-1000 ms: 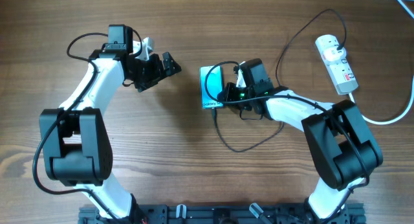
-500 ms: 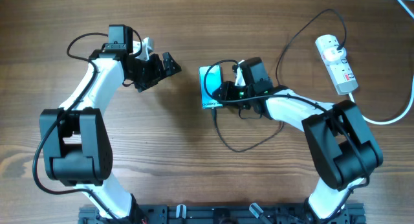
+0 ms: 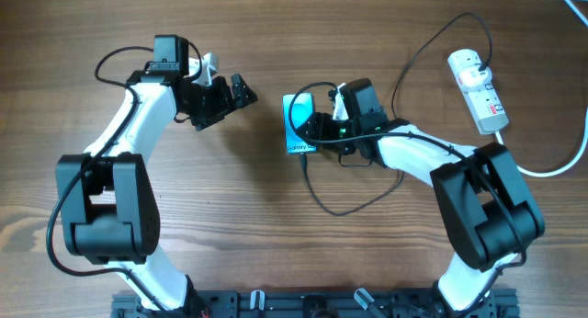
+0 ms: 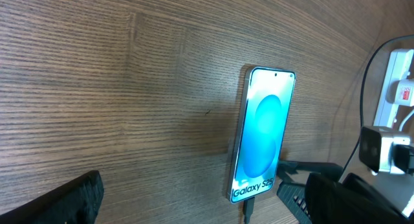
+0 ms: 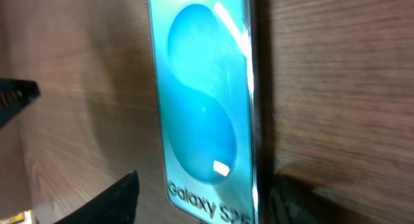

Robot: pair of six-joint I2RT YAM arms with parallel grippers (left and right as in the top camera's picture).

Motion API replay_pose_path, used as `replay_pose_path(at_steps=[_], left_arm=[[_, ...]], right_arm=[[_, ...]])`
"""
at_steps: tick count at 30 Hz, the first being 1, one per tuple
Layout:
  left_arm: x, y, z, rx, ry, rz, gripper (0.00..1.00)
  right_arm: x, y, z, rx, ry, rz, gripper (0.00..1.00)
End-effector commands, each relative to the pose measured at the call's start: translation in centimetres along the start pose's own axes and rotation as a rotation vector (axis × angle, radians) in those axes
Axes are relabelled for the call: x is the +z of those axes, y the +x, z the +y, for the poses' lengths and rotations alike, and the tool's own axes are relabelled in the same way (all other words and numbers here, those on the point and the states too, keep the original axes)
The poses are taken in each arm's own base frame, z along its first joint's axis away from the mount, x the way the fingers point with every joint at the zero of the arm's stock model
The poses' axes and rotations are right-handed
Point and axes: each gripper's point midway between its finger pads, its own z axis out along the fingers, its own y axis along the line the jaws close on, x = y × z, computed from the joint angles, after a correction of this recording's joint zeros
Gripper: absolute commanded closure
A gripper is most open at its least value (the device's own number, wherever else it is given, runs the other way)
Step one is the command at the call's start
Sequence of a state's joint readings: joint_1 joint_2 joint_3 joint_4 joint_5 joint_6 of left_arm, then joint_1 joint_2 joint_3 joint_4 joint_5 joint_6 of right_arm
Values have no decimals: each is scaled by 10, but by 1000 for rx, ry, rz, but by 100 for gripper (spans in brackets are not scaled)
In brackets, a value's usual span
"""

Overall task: Plug charger to phone and switch on socket
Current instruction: 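Lower the phone flat onto the table with the right gripper and release, then move the right gripper up to the white power strip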

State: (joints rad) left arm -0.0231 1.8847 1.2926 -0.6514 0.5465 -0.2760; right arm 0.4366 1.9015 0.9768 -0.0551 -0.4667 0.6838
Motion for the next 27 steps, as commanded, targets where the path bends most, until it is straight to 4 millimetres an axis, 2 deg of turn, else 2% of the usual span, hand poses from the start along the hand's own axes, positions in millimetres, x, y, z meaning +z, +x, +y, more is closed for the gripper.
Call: replay_pose_path(at_steps=[1,4,5,7,9,10,14,18,27], left_arm=[[-12,-7,-5,12,3,-36,0],[-12,-7,-5,12,3,-36,0],[-12,-7,-5,12,3,-36,0],[-12,-7,-5,12,3,-36,0],[-12,-7,-5,12,3,-36,0],[-12,-7,-5,12,3,-36,0],[-12,-7,-5,12,3,-36,0],[-12,-7,-5,12,3,-36,0],[-12,-7,-5,12,3,-36,0]], right_arm=[[-27,-14,6,44,66,13,38],[-61,-34,20,21,110,27,40],[-78,-42,20,22,170,32,41],[-102,-50,12,-11,271,36,40],[-121,-54,-1,-18,373,41,33],[-148,-51,-35,10,540,60,21],[-188,-43,-92,85,796,85,0],[-215,-52,-130,181,865,45,0],[-279,-97,-205,368,952,-200,0]])
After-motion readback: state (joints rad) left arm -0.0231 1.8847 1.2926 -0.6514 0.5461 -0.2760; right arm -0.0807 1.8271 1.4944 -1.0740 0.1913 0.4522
